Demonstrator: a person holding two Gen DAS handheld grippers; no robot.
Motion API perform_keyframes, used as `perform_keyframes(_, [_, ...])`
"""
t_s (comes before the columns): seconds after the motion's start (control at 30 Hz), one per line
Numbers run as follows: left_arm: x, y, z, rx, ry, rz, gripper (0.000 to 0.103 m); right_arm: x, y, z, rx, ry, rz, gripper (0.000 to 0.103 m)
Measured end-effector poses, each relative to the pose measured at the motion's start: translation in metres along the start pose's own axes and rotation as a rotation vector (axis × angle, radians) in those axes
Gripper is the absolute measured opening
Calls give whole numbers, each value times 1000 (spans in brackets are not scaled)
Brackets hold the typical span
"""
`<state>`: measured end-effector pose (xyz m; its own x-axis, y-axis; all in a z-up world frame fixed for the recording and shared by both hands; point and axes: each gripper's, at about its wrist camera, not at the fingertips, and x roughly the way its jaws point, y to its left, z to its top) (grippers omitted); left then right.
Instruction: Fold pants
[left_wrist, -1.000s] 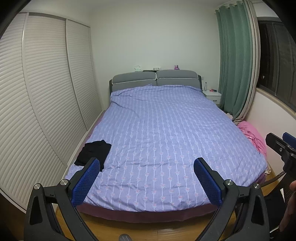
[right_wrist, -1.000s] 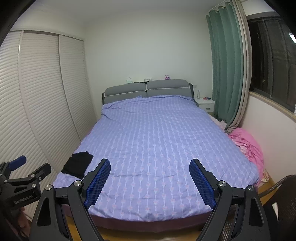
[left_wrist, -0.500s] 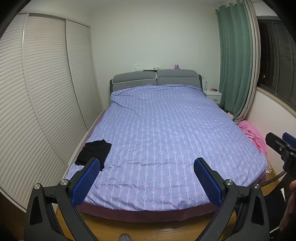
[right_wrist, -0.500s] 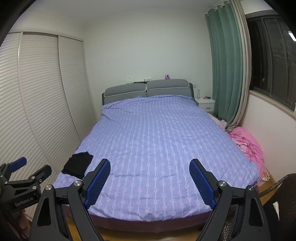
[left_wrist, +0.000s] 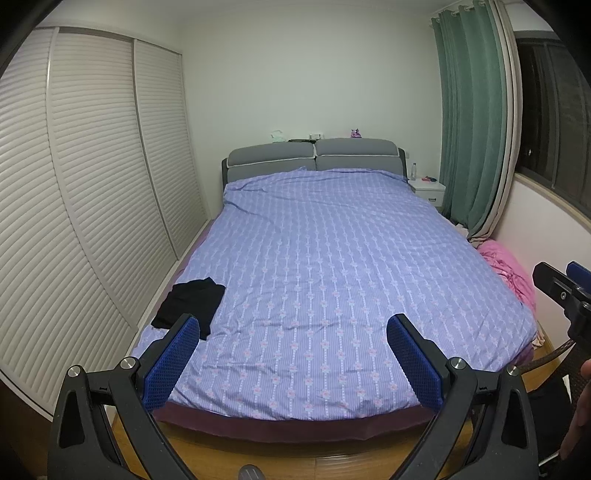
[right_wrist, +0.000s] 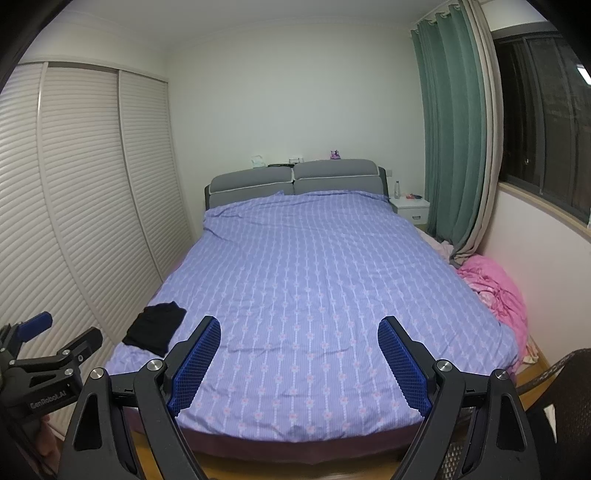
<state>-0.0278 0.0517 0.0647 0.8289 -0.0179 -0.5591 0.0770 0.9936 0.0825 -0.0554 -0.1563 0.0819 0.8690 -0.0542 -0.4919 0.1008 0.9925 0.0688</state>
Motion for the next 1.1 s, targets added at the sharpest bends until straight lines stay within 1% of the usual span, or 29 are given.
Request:
perform_keyframes(0.5, [4,2,0,-3,8,-10,103,0,2,0,-10,-6,1,88])
perform_keyframes(0.6, [4,2,-1,1,7,-1,103,0,2,0,-13,-5,1,88])
perform_keyframes(0.8, [4,2,-1,8,-1,-12,103,1,3,1,-20,-2,4,88])
perform_keyframes(0.97, [9,2,-2,1,5,-35,103,4,6,3,-26,5,5,88])
perform_keyframes(1.1, [10,2,0,20,-8,-47,103,4,8,2,-29,6,1,88])
